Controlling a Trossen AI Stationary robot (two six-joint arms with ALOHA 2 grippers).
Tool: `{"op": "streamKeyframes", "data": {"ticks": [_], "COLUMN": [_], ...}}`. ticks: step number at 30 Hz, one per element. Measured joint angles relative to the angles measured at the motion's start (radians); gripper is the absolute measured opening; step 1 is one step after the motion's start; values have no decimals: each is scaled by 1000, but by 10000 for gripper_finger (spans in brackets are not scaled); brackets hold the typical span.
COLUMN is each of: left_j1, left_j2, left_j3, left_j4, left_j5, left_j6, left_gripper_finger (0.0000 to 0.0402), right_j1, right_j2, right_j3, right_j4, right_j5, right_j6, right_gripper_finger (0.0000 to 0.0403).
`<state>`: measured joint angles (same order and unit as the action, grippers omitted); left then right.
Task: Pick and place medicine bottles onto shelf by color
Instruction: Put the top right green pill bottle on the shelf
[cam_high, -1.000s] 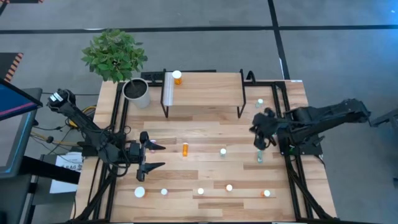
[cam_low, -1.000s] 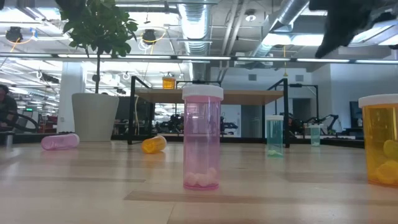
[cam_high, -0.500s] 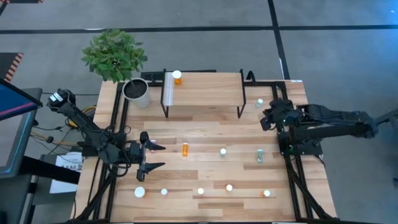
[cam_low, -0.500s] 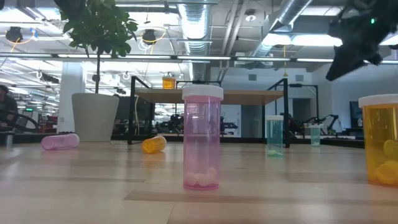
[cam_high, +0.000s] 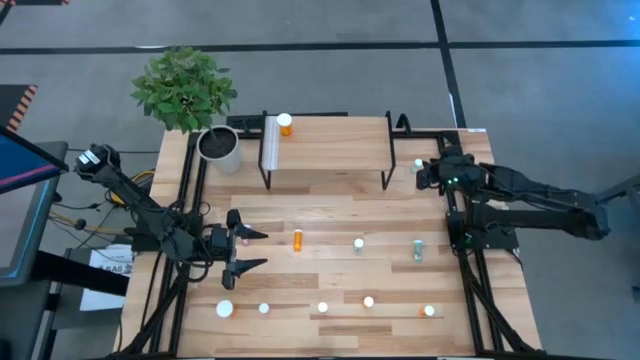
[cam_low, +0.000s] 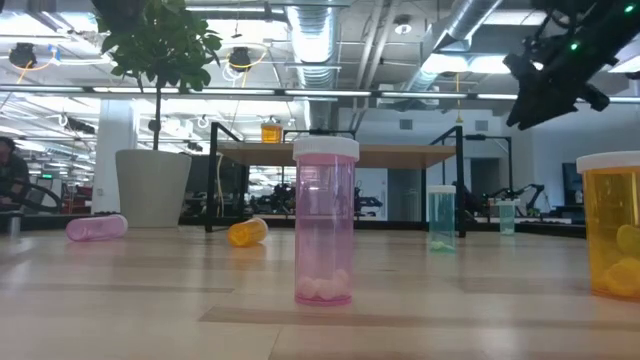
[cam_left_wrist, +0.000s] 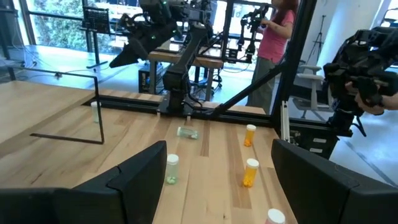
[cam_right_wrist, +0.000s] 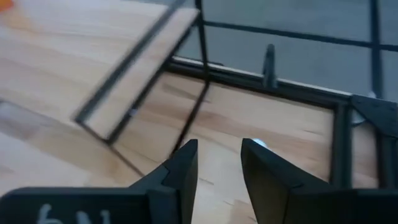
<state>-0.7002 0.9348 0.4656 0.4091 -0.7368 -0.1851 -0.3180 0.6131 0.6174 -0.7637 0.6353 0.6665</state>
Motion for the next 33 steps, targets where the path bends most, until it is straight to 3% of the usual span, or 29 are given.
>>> {"op": "streamKeyframes", "data": {"ticks": [8,14,21,33], "left_j1": [0,0,0,0], "left_j2": [0,0,0,0], "left_j3": [0,0,0,0], "left_j4": [-1,0,0,-9], "left_j5": [0,8,8,8], "left_j6": [2,0,0,-12], "left_gripper_finger": [277,277,277,277], "right_j1": [-37,-66,-118,-190], "right_j2": [113,228,351,366], "right_j3": [0,0,0,0], "right_j4": [-5,-5,14,166], "right_j5": [-57,-1,-6,-29], "right_j6": [-4,-24,-65,-172], "right_gripper_finger": [146,131,112,101]}}
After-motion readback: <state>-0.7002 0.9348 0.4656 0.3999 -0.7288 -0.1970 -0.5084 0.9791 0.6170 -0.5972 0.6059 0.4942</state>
